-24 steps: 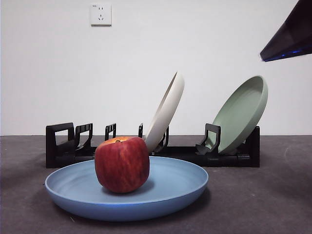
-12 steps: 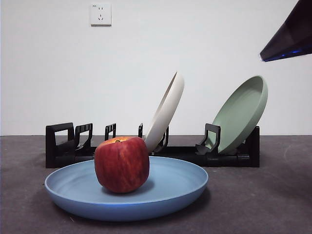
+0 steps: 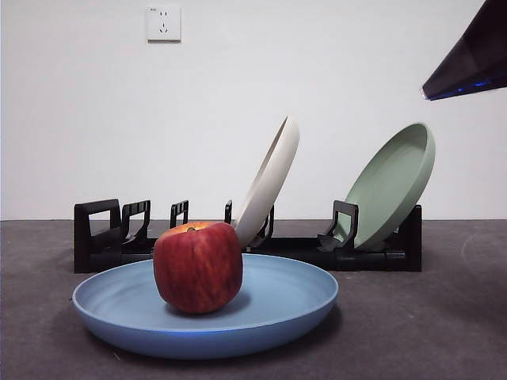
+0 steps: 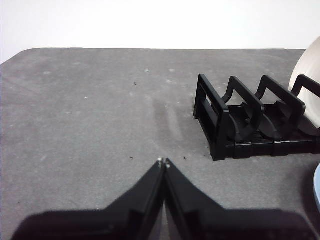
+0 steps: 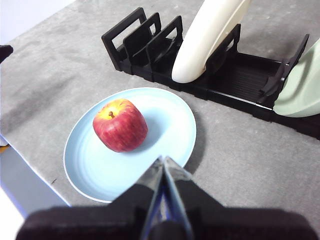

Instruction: Take the blue plate from the plate rack,put the plate on the table,take the apple from the table,put the apple in the plate

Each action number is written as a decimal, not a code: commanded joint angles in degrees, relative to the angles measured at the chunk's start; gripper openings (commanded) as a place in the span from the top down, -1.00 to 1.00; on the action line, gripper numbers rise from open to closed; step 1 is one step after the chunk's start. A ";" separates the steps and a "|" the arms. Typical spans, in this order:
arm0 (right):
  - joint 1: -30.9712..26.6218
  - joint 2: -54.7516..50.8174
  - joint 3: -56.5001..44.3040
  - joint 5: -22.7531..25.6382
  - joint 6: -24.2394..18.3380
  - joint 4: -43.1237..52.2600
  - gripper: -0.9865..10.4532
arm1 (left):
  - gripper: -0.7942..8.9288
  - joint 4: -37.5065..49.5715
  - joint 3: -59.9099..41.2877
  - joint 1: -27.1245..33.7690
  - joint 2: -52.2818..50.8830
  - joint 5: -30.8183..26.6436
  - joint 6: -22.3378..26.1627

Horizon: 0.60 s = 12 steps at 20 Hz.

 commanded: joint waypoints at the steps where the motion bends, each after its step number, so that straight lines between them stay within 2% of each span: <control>1: 0.04 -0.04 -0.57 0.00 0.52 0.35 0.83 | 0.84 0.07 -0.79 0.15 -0.17 -0.07 -0.13; 12: 0.04 -0.04 -0.57 0.44 0.42 0.37 0.83 | 0.84 0.20 -0.79 0.15 -0.17 -0.04 -0.13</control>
